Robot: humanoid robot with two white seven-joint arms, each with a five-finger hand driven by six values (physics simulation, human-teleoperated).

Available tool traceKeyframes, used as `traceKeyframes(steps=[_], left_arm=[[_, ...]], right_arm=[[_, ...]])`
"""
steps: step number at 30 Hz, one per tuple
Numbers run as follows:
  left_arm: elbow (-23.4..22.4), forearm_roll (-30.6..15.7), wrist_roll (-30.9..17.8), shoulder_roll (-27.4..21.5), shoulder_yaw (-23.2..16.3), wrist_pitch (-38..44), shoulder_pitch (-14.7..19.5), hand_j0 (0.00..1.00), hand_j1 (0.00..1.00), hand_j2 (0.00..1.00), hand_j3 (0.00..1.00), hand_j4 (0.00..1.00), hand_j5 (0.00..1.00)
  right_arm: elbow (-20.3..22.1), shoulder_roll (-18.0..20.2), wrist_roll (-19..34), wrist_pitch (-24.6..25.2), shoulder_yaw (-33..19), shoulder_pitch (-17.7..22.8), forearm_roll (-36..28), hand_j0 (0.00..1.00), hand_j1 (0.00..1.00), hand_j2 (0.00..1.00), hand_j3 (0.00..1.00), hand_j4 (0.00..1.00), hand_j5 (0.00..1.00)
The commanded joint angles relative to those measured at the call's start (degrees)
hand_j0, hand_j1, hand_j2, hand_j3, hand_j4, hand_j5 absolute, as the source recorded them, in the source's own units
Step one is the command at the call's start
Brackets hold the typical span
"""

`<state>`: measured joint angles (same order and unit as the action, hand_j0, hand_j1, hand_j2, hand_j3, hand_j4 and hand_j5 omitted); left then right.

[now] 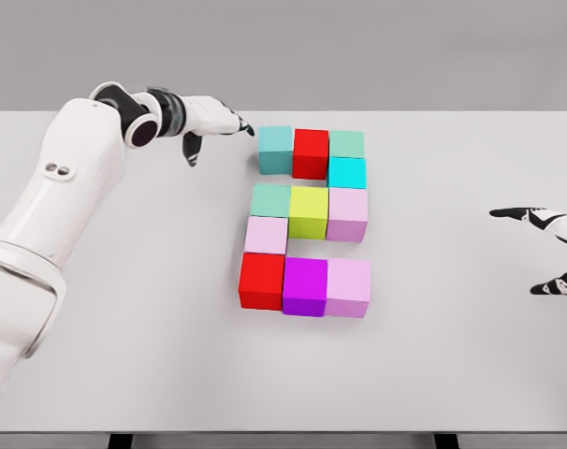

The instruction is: Assemble the squares on the desktop into the number 2

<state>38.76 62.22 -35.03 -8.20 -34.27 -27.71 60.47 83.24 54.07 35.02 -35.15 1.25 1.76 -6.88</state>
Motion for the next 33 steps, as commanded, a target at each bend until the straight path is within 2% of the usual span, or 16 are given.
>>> traceKeyframes(steps=[1,13,15,20,25,28,33], left_arm=[[0.0,-0.1,0.0,0.1,0.1,-0.3,0.0,1.00,1.00,1.00,1.00,1.00,1.00],[-0.1,-0.1,0.0,0.7,-0.4,0.6,0.0,1.00,1.00,1.00,1.00,1.00,1.00],[-1.8,-0.1,0.0,0.6,-0.4,0.6,0.0,1.00,1.00,1.00,1.00,1.00,1.00],[-2.0,-0.1,0.0,0.6,-0.4,0.6,0.0,1.00,1.00,1.00,1.00,1.00,1.00],[-2.1,0.0,0.0,0.7,-0.5,0.6,0.0,1.00,1.00,1.00,1.00,1.00,1.00],[-2.1,0.7,0.0,0.8,-0.4,0.6,0.0,1.00,1.00,1.00,1.00,1.00,1.00],[-2.1,0.9,0.0,1.3,-0.5,1.1,0.0,1.00,1.00,1.00,1.00,1.00,1.00]], right_arm=[[0.3,0.1,0.0,0.1,0.0,0.0,-0.4,1.00,1.00,1.00,1.00,1.00,1.00],[0.3,0.1,0.0,0.1,0.0,0.1,-0.4,1.00,1.00,1.00,1.00,1.00,1.00],[0.3,0.2,0.0,0.1,0.0,0.1,-0.4,1.00,1.00,1.00,1.00,1.00,1.00],[0.1,0.2,0.0,0.1,0.0,0.2,-0.4,1.00,1.00,1.00,1.00,1.00,1.00],[-0.6,0.3,0.0,0.1,-0.2,0.4,-0.3,1.00,1.00,1.00,1.00,1.00,1.00],[-3.3,0.3,0.0,0.1,-1.0,0.4,-0.4,1.00,1.00,1.00,1.00,1.00,1.00],[-3.2,0.3,0.0,0.1,-1.3,0.4,-0.5,1.00,1.00,1.00,1.00,1.00,1.00]])
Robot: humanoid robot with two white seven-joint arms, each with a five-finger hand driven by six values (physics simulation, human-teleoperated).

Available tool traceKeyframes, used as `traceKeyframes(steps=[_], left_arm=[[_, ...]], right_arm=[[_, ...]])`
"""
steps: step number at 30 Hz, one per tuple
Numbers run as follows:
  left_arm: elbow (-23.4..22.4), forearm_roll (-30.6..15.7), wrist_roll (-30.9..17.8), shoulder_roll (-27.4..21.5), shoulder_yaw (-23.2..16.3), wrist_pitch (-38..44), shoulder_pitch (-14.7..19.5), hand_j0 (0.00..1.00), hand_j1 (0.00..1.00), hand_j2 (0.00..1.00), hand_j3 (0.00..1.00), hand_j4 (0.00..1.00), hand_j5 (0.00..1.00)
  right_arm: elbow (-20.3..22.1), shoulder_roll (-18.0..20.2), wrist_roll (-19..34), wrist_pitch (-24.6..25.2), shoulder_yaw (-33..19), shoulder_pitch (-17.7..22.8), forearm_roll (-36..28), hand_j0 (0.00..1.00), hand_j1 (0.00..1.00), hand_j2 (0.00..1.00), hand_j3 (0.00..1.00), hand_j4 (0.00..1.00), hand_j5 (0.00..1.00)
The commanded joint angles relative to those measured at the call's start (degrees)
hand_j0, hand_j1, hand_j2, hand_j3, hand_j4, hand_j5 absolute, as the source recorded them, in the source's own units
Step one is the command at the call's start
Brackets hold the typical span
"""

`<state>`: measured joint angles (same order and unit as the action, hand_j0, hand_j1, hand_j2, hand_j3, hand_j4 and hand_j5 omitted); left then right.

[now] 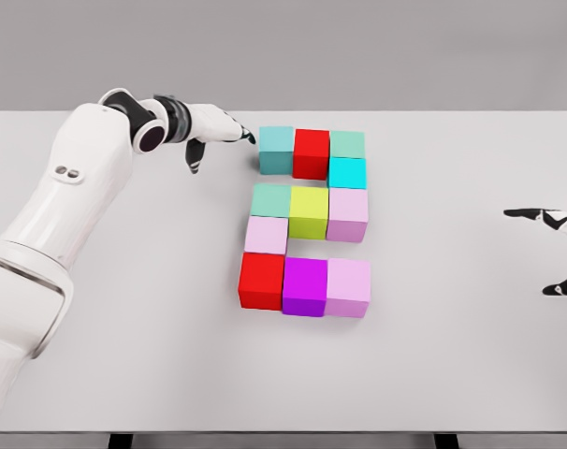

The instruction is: Assemble the squares on the desktop into the number 2

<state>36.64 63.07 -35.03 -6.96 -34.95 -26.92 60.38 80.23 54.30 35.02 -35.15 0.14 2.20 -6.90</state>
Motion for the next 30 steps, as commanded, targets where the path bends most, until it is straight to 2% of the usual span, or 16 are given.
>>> traceKeyframes(steps=[1,4,25,28,30], left_arm=[[0.0,0.0,0.0,0.4,0.1,0.3,0.0,1.00,1.00,1.00,1.00,1.00,1.00],[-1.3,-0.1,0.0,0.5,0.1,0.6,0.1,1.00,1.00,1.00,1.00,1.00,1.00],[-1.2,-0.1,0.0,1.3,0.1,0.7,0.0,1.00,1.00,1.00,1.00,1.00,1.00],[-1.2,-0.3,0.0,0.5,0.2,0.2,0.1,1.00,1.00,1.00,1.00,1.00,1.00],[-1.0,-0.9,0.0,-1.8,0.4,-1.5,0.1,1.00,1.00,1.00,1.00,1.00,1.00]], right_arm=[[-0.3,0.1,0.0,0.1,-0.1,0.0,-0.5,1.00,1.00,1.00,1.00,1.00,1.00],[-0.3,0.1,0.0,0.1,-0.1,0.0,-0.5,1.00,1.00,1.00,1.00,1.00,1.00],[0.8,-0.1,0.0,0.1,-0.1,0.4,-0.6,1.00,1.00,1.00,1.00,1.00,1.00],[1.0,-0.1,0.0,0.1,-0.2,0.4,-0.7,1.00,1.00,1.00,1.00,1.00,1.00],[3.5,-0.2,0.0,0.1,0.6,0.4,-0.7,1.00,1.00,1.00,1.00,1.00,1.00]])
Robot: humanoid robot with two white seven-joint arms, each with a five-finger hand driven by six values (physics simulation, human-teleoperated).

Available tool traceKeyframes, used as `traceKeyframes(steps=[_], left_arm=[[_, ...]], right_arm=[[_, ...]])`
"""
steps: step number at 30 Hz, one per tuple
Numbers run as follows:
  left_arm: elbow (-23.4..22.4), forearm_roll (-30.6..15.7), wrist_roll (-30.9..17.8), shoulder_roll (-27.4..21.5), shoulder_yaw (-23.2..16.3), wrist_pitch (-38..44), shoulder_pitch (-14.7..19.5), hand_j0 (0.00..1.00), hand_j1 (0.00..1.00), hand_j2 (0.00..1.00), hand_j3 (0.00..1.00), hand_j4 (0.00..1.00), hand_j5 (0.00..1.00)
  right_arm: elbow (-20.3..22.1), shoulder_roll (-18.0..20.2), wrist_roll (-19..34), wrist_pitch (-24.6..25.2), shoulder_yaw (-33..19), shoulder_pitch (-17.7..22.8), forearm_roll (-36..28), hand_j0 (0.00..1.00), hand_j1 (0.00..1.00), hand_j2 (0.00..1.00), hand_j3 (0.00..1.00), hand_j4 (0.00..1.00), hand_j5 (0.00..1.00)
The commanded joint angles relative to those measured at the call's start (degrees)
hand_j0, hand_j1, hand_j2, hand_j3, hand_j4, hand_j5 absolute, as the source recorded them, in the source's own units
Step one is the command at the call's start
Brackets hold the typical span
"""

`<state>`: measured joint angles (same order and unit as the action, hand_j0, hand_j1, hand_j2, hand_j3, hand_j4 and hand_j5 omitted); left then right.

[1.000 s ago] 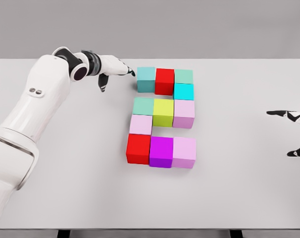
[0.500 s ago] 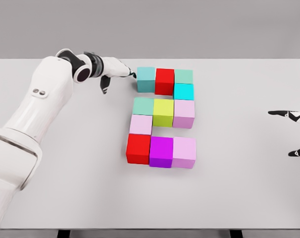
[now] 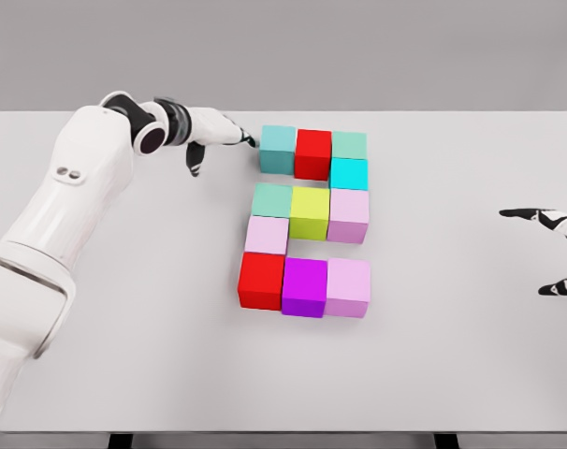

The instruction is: Assemble the squares on the desktop into the number 2

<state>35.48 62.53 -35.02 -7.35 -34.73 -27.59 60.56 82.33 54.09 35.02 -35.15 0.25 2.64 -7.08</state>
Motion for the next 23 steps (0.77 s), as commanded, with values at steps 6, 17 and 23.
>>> traceKeyframes(steps=[6,17,23], left_arm=[[11.0,-14.3,0.0,-13.1,2.9,-7.4,0.8,1.00,1.00,1.00,1.00,1.00,1.00],[42.1,-76.4,0.0,-43.3,11.4,-7.4,-32.2,1.00,1.00,1.00,1.00,1.00,1.00],[42.3,-75.8,0.0,-43.5,11.2,-7.4,-34.9,1.00,1.00,1.00,1.00,1.00,1.00]], right_arm=[[4.1,-0.4,0.0,0.1,0.5,0.6,-0.5,1.00,1.00,1.00,1.00,1.00,1.00],[2.0,-2.8,0.0,0.1,-2.4,0.5,-0.4,1.00,1.00,1.00,1.00,1.00,1.00],[1.9,-2.8,0.0,0.1,-2.3,0.7,-0.2,1.00,1.00,1.00,1.00,1.00,1.00]])
